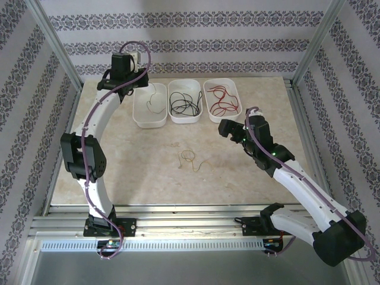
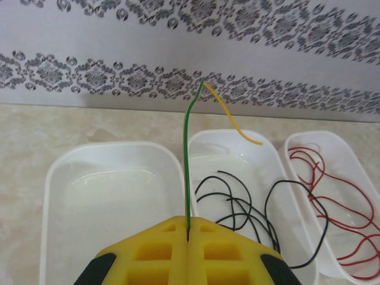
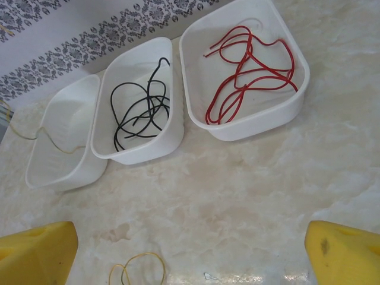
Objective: Untangle the cables
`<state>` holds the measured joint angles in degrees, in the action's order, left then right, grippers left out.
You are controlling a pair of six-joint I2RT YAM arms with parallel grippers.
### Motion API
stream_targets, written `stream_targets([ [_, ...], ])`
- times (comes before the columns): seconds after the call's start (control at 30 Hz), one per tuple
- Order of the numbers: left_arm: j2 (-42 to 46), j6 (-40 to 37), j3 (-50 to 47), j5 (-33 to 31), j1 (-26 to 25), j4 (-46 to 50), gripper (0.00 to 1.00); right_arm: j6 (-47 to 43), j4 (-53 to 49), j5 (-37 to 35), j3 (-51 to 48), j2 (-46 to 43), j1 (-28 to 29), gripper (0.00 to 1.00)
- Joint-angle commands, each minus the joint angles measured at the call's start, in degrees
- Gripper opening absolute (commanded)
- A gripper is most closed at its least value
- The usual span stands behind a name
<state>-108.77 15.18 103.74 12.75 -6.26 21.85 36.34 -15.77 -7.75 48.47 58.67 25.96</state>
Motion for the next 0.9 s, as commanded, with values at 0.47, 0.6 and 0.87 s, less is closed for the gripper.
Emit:
stream_targets([
  [0.47,-14.66,-1.75,4.10,-8.10,1.18,8.11,0.00,1.16,-1.07,1.19,-0.55,1.26,-0.55,0.98],
  [0.6,-16.57,-1.32,3.92,-7.64,0.93,8.54,0.00,1.29,-1.04,1.15,-0.56,1.57,-0.55,0.98],
  [0.87,-15.11,-0.41,2.70,-7.49,-0.11,7.95,0.46,1.03,-1.08,1.64,-0.22,2.15,-0.44,0.98],
])
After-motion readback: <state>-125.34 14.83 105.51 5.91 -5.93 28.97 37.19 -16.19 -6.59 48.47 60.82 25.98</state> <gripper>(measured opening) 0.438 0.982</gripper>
